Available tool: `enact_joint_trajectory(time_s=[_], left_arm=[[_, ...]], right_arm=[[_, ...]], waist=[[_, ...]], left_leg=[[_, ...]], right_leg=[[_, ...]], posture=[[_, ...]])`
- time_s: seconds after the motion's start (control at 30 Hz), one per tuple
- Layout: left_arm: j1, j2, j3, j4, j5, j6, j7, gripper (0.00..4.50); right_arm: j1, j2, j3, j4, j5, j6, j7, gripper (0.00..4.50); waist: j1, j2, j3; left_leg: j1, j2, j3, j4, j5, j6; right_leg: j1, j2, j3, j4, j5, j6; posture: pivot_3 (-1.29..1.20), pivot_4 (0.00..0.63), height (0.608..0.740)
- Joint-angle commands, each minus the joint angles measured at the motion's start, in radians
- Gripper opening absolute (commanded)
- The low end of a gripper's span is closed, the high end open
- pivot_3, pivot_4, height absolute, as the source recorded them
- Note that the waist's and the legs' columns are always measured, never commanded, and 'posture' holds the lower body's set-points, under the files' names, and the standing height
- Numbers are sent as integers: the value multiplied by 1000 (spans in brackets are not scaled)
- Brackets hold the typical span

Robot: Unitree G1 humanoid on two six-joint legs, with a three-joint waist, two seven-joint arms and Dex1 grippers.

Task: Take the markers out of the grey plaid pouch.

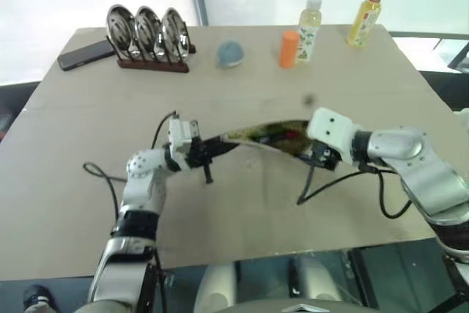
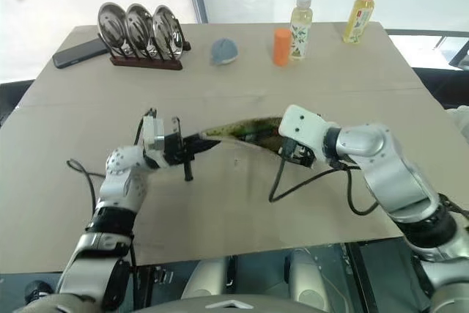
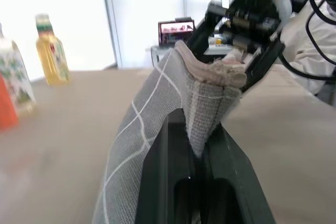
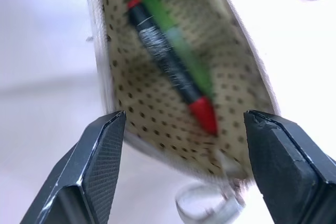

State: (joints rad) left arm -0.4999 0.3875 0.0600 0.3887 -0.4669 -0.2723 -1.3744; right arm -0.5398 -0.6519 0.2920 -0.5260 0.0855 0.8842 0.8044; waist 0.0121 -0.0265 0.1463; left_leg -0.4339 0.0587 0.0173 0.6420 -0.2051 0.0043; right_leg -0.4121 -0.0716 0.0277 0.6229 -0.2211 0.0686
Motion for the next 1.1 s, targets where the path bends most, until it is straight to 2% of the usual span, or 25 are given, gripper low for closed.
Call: enact_joint_trajectory(time_s=[0.03, 0.2, 0.3, 0.37, 0.43, 0.5, 0.6, 0.67, 0.87, 1.1], left_arm=[[-72, -10, 2, 17, 21, -96, -9, 0], [-123, -35, -43, -99, 29, 4, 71, 0], [-111, -27, -75, -233, -32, 218, 130, 0], [-93, -3, -92, -320, -91, 364, 131, 0], [-72, 25, -94, -397, -184, 557, 153, 0], [-59, 49, -93, -441, -254, 702, 166, 0], [-49, 42, -74, -454, -341, 859, 217, 0], [-40, 31, -67, -465, -375, 922, 242, 0], [20, 8, -62, -498, -408, 1011, 301, 0], [89, 38, -51, -517, -394, 1015, 283, 0]], right_arm=[[-45, 37, -53, 27, 18, -2, -43, 3669], [-96, 155, -164, 70, 109, 111, -105, 3669], [-109, 192, -211, 65, 151, 172, -135, 2893], [-121, 217, -263, 53, 203, 242, -145, 2893], [-117, 171, -275, 26, 225, 264, -129, 2893], [-105, 88, -232, -3, 205, 222, -111, 2893], [-68, -93, -36, -71, 92, 81, -67, 2893], [-53, -164, 74, -101, 35, 17, -46, 2893], [-70, -114, 298, -45, -118, -51, -88, 2893], [-48, -83, 326, 25, -200, -106, -80, 2893]], waist=[[0, 0, 0], [2, 0, 0], [2, 0, 1], [-2, 0, 1], [-5, 0, 1], [-7, 1, 2], [-8, 1, 2], [-13, 1, 2], [-33, 0, 3], [-23, -1, 3]], left_leg=[[0, 0, 0, 0, 0, 0], [0, -1, 0, -1, 0, 0], [0, 0, -1, -1, 0, 0], [0, 0, -1, -1, 0, 0], [1, 0, -1, -1, 0, 0], [1, 0, -2, -2, 0, 0], [2, 0, -2, -3, 0, 0], [2, 0, -2, -3, 0, 0], [3, 0, -2, -3, 0, 0], [2, -1, -2, 0, 0, 0]], right_leg=[[0, 0, 0, 0, 0, 0], [0, 0, 0, 1, 2, 4], [0, 1, 0, 1, 2, 5], [0, 1, 0, 2, 2, 5], [0, 1, 0, 2, 2, 5], [0, 1, 0, 3, 2, 5], [0, 1, 0, 2, 1, 3], [0, 1, 0, 2, -1, 2], [0, 1, 1, 2, 0, 3], [2, 1, 1, 2, -1, 1]], posture=[[0, 150, 740], [0, 150, 740], [0, 150, 740], [0, 150, 740], [0, 150, 740], [0, 150, 740], [0, 150, 740], [0, 150, 740], [0, 150, 740], [0, 150, 740]])
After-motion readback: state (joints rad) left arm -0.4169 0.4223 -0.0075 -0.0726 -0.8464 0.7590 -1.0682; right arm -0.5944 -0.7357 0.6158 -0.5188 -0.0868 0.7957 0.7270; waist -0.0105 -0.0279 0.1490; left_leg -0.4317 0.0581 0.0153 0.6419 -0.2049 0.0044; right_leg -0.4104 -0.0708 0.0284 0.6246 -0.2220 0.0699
